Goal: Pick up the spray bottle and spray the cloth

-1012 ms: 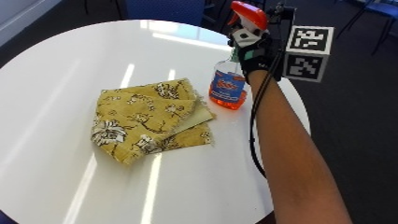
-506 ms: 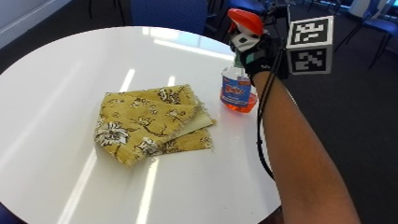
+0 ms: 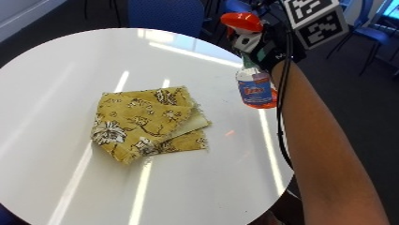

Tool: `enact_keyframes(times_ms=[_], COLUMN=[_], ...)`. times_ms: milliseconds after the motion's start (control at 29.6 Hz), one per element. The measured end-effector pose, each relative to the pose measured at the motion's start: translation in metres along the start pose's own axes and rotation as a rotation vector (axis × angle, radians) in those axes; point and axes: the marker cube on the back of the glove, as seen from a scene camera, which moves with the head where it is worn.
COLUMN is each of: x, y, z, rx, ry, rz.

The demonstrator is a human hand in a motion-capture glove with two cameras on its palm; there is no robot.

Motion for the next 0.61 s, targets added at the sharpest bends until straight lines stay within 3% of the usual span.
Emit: enact_keyframes(times_ms=[270,607], x=[-0.01,-0.015], y=[0.004,0.014], z=[0.014,0.036], rx=[-0.227,-0.516], ry=[0.243,0.363], rz=[-0.089,-0.108])
